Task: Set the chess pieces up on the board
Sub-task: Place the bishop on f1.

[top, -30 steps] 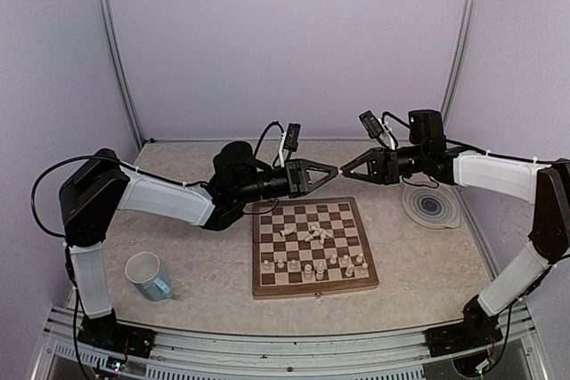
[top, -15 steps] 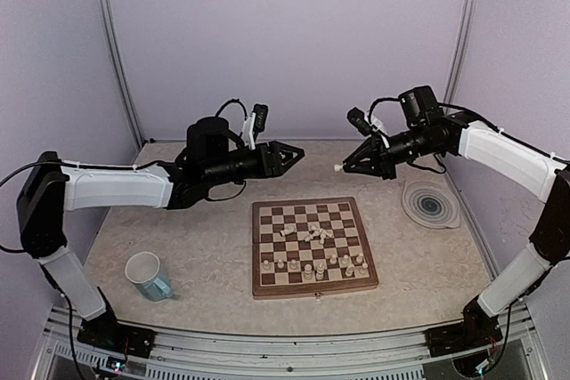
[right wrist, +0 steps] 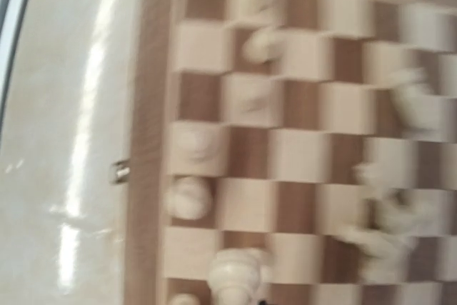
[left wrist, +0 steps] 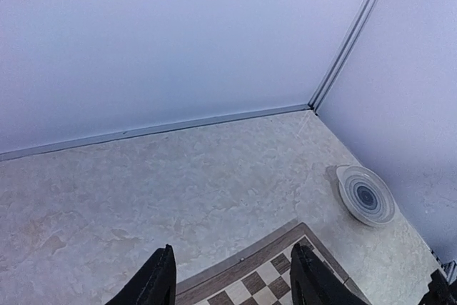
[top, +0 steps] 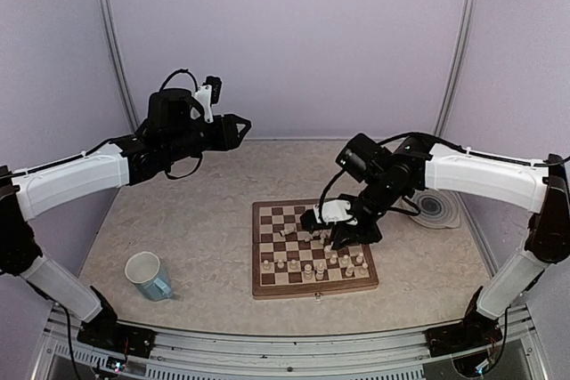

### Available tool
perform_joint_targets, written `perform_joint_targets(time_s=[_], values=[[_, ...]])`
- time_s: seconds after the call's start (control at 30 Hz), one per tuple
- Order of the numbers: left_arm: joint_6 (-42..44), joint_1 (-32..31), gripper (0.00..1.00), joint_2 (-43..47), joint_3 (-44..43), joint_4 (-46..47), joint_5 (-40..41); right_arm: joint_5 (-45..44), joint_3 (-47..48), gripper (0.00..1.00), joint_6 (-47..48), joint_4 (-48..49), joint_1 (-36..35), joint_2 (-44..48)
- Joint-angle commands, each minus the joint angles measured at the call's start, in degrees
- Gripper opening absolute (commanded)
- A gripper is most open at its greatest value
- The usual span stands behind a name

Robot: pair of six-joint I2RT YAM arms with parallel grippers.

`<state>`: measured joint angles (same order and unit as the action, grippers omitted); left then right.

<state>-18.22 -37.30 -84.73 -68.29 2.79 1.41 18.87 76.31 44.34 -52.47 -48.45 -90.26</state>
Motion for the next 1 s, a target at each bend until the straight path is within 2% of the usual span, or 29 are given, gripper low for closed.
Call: perform_joint_targets(time_s=[0.0,0.33,0.97], values=[[3.1,0.2,0.55,3.1,0.7,-2.5,4.0,-8.6,-2.6,0.0,2.0,-5.3,-5.3,-3.6],[2.0,0.2,0.55,7.6,4.7,1.9,3.0,-10.8,-1.5,0.0,0.9,-6.2,-7.4,-9.0],[0.9,0.2,0.55,5.9,4.8,2.1,0.8,-14.3,-1.3,0.04,0.3,-2.1,-7.8,-13.0]])
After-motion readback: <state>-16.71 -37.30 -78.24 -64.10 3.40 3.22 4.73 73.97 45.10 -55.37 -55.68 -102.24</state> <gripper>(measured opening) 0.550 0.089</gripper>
